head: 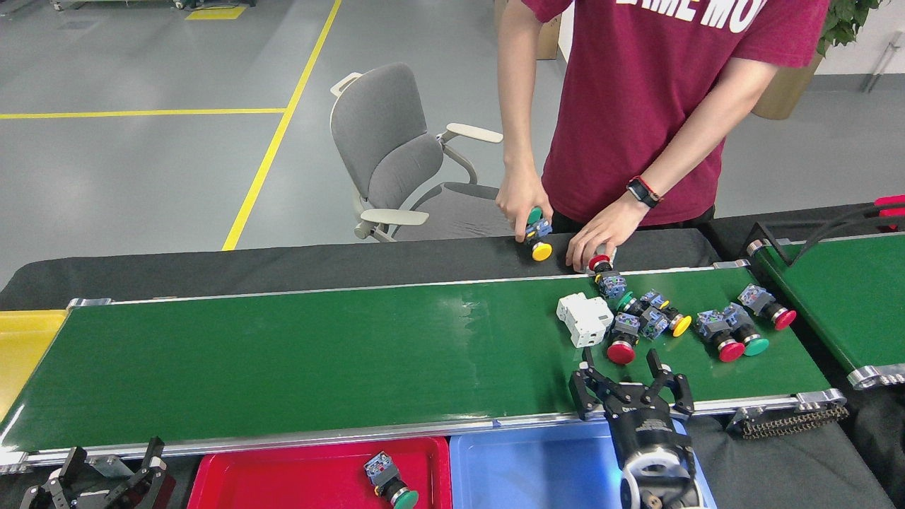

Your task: Pick switch part from conveyor to tray

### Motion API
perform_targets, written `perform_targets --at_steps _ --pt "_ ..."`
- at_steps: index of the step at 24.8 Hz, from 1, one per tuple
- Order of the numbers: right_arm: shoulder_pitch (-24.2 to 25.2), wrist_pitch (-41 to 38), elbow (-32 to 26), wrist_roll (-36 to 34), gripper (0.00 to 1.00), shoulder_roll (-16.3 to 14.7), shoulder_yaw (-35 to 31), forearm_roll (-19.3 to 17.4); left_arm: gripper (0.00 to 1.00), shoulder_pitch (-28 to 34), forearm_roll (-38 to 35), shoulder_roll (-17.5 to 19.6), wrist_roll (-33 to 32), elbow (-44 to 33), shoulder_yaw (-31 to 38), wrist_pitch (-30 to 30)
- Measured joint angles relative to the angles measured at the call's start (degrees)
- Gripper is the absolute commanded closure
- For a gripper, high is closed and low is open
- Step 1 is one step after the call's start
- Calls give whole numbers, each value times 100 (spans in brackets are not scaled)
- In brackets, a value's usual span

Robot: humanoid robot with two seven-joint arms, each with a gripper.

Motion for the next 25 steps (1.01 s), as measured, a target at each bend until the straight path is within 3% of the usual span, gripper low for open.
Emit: perform_targets --at_steps 2,3,4,5,7,17,22,25 --pt "-69 120 199 0 8 14 61 -28 0 -11 0 0 0 10 -4 2" --pt "-101 133 256 0 28 33 80 -51 0 -22 0 0 0 17 -5 -1" --pt "-144 151 315 0 58 55 95 -74 0 -40 0 0 0 19 -11 -12" --pt "-175 137 356 1 70 52 109 -104 0 -49 0 0 0 19 -15 -18" --pt "-202 -66 382 2 84 17 109 -229 0 -50 0 0 0 21 -15 -21" --pt "-203 -689 277 55 89 -33 92 -363 0 -58 0 2 0 30 -16 -22" --pt "-200 -884 -197 219 89 -67 84 -468 0 -33 0 2 0 30 -15 -22" --pt "-52 -1091 -808 330 89 -80 83 -479 0 -12 0 2 -1 30 1 -23"
